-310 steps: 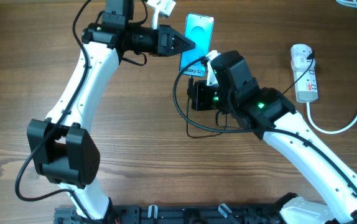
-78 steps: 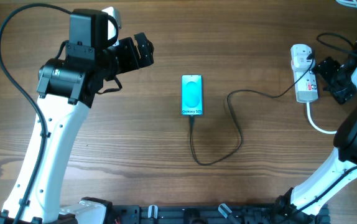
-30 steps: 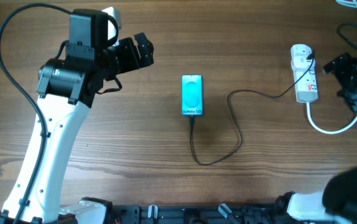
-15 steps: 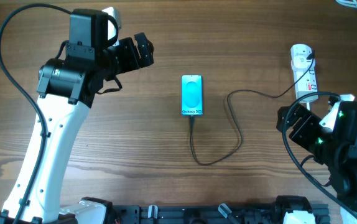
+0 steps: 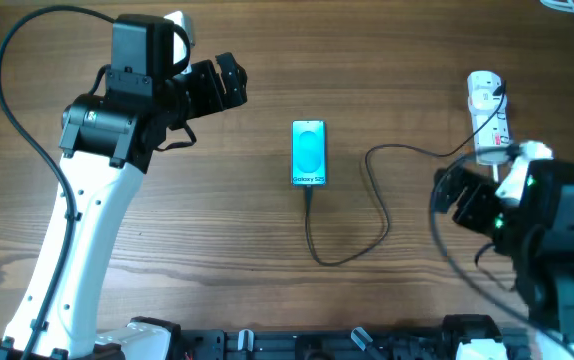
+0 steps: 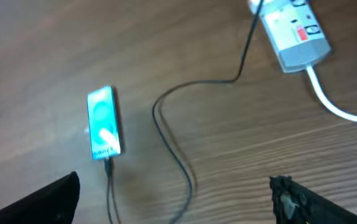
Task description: Plug charger to phone and switch on socket
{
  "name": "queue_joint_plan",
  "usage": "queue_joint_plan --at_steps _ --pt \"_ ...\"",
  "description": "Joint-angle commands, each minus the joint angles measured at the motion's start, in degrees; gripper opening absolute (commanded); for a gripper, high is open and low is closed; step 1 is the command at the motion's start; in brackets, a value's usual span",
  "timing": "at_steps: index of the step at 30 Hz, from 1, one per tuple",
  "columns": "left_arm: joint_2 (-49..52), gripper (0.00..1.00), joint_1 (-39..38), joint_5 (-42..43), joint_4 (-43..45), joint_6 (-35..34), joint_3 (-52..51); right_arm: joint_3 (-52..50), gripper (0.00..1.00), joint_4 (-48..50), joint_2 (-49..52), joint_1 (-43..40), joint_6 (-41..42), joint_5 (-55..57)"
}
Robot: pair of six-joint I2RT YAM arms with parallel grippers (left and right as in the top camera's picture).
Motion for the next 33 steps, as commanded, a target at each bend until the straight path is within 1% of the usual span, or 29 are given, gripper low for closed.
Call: queue_joint_plan --at_steps 1,3,5,7,10,13,17,19,21,26,28,33 --pt "0.15 1.0 0.26 -0.55 0.04 -0.11 -0.22 -10.01 1.0 8.81 -10.71 2.73 -8.59 -0.35" --pt "0.15 1.0 0.26 -0.55 0.04 -0.11 -0.22 -17.62 1.0 15.72 -18.27 2.73 -9.7 -0.07" --pt "0.15 1.0 0.26 -0.55 0.04 -0.11 -0.22 -25.55 1.0 24.81 -24.68 2.62 -10.97 0.66" --pt "0.15 1.0 0.26 -0.55 0.04 -0.11 -0.22 -31.63 1.0 30.47 -30.71 2.56 -11.02 3.21" --pt "0.15 1.0 0.26 -0.55 0.04 -0.11 -0.22 -40.04 1.0 40.46 -37.88 2.05 -14.99 3.17" --pt "0.15 1.0 0.26 -0.55 0.04 -0.11 -0.22 -46.05 1.0 48.3 -41.99 0.79 -15.76 3.17" --pt "0.15 1.0 0.26 -0.55 0.02 -0.11 -0.22 -51.63 1.0 54.88 -45.07 0.59 -19.54 3.13" --pt "0.15 1.0 0.26 -0.55 0.04 -0.11 -0.22 -53.37 1.0 57.7 -45.0 0.61 -20.76 3.85" --pt "0.15 1.0 0.26 -0.55 0.04 -0.11 -0.22 -56.7 1.0 62.84 -45.0 0.61 -20.98 4.31" --pt "0.15 1.0 0.26 -0.55 0.04 -0.11 -0.22 -57.27 1.0 61.7 -45.0 0.5 -21.0 9.11" --pt "0.15 1.0 0.26 -0.55 0.02 -0.11 -0.22 -57.27 1.0 58.99 -45.0 0.5 -21.55 8.94" --pt "0.15 1.0 0.26 -0.55 -0.11 -0.11 -0.22 -57.27 1.0 58.77 -45.0 0.5 -25.83 7.76"
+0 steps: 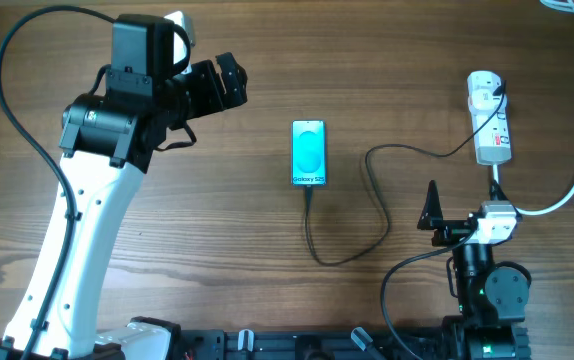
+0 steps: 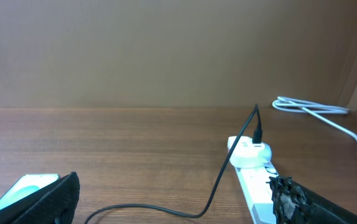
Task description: Plug charger to phone and switch on socket
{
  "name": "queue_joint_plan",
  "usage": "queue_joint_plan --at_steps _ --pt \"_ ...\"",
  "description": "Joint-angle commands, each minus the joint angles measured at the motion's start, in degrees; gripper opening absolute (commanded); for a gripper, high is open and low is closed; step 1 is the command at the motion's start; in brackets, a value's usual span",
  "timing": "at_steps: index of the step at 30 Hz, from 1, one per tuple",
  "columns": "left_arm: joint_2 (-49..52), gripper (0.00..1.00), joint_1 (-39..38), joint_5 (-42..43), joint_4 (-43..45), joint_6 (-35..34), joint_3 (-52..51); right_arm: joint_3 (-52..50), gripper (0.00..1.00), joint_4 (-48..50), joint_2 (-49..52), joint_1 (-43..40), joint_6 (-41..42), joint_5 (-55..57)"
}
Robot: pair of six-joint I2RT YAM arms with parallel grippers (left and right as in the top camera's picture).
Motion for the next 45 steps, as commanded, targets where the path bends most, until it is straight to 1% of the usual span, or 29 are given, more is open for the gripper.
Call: queue_joint_plan --at_steps 1,4,10,31,36,38,39,40,41,45 --pt "0.11 1.0 0.26 -0.55 -0.07 -0.11 -0.22 -0.11 1.0 -0.17 -0.76 -0.31 -4.44 -0.59" --pt "0.11 1.0 0.26 -0.55 -0.07 -0.11 -0.22 -0.11 1.0 -0.22 -0.76 -0.31 -4.74 -0.52" --pt "0.11 1.0 0.26 -0.55 -0.07 -0.11 -0.22 -0.11 1.0 -0.2 -0.76 -0.31 -2.43 -0.55" --pt "0.11 1.0 0.26 -0.55 -0.07 -0.11 -0.22 -0.09 1.0 -0.02 -0.74 -0.31 -2.47 -0.52" --pt "-0.26 1.0 0.26 -1.42 -2.08 0.31 -0.22 -0.09 1.0 -0.02 -0.74 -0.31 -2.47 -0.52" --pt "-1.86 1.0 0.26 -4.31 -5.75 0.28 -2.45 -0.09 1.0 -0.02 -0.74 -0.31 -2.47 -0.52" --pt "-2.97 1.0 0.37 -5.14 -6.23 0.28 -4.35 -0.09 1.0 -0.02 -0.74 -0.31 -2.47 -0.52" --pt "-4.68 1.0 0.7 -5.53 -5.73 0.28 -7.37 -0.09 1.0 -0.02 -0.74 -0.31 -2.49 -0.52" --pt "-7.89 1.0 1.73 -5.7 -3.74 0.31 -12.85 -0.09 1.0 -0.02 -0.74 -0.31 -2.49 -0.52" --pt "-17.49 1.0 6.45 -6.12 -2.78 0.33 -23.02 -0.09 1.0 -0.02 -0.74 -0.31 -2.49 -0.52"
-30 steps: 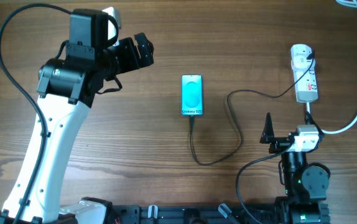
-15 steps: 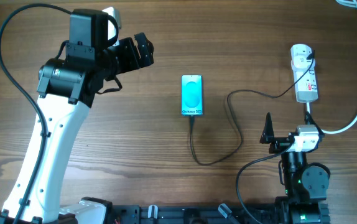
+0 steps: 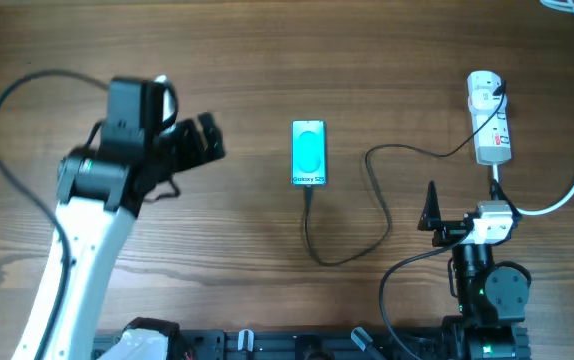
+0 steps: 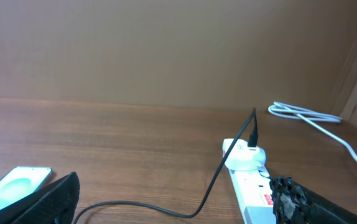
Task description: Plug charger to phone and switch on socket
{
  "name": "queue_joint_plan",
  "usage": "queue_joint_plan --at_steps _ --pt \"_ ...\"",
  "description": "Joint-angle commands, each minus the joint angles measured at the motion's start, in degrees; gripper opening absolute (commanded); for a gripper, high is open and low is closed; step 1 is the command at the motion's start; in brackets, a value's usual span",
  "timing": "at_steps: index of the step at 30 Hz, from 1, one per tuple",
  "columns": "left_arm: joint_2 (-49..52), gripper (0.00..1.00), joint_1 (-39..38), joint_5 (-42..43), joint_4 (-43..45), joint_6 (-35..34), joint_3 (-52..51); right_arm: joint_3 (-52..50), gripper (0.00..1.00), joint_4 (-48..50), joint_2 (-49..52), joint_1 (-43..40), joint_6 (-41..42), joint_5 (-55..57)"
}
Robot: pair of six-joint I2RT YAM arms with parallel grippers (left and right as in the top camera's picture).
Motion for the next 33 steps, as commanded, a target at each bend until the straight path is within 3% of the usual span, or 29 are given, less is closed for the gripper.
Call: queue_joint_plan --at_steps 1,9,18,23,26,33 --pt "-7.56 1.0 3.26 -2.43 0.39 0.35 -5.46 -0.07 1.0 0.15 -0.68 -0.31 0.87 -0.48" --pt "-22.47 1.0 4.33 -0.83 13.94 20.13 -21.57 -0.07 1.0 0.15 -0.68 -0.31 0.85 -0.48" --pt "-39.21 1.0 8.24 0.15 26.91 21.38 -39.8 -0.07 1.0 0.15 -0.68 -0.31 0.85 -0.48" --pt "-53.81 1.0 8.24 0.26 33.68 21.31 -51.36 -0.07 1.0 0.15 -0.68 -0.31 0.85 -0.48" --pt "-62.82 1.0 8.24 0.22 33.92 21.31 -56.37 -0.07 1.0 0.15 -0.68 -0.31 0.87 -0.48" --pt "-70.44 1.0 10.93 0.2 37.99 21.31 -62.55 -0.07 1.0 0.15 -0.68 -0.31 0.85 -0.48"
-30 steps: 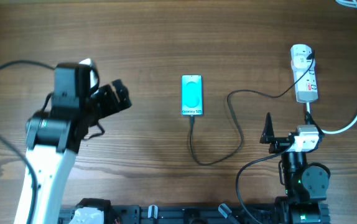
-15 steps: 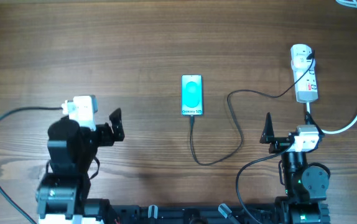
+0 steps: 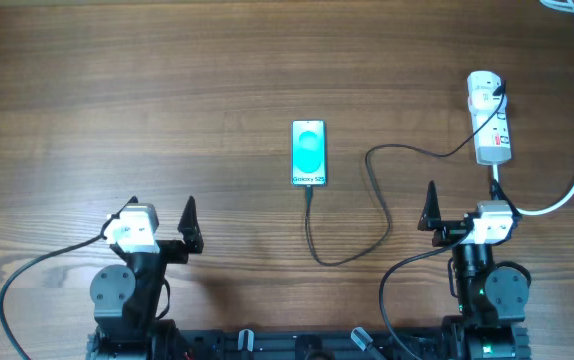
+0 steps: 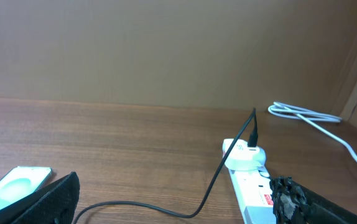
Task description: Plug charger to phone and switch on socket
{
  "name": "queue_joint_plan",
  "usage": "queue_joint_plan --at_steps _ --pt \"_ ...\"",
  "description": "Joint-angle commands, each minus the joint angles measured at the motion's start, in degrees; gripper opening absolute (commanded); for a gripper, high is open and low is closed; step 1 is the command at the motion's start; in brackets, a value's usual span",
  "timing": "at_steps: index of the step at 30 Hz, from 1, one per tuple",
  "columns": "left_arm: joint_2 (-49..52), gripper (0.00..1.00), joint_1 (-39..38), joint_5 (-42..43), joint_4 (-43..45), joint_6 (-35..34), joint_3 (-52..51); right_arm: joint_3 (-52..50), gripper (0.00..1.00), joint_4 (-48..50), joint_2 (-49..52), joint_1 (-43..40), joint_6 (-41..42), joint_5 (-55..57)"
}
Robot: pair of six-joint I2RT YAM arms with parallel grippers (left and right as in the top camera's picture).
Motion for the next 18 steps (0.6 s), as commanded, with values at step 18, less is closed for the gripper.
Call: queue_joint_plan --at_steps 18 --pt "-3.06 1.0 4.42 -2.34 15.1 5.03 -9.92 -0.07 1.0 0.17 -0.68 -0.31 0.87 -0.48"
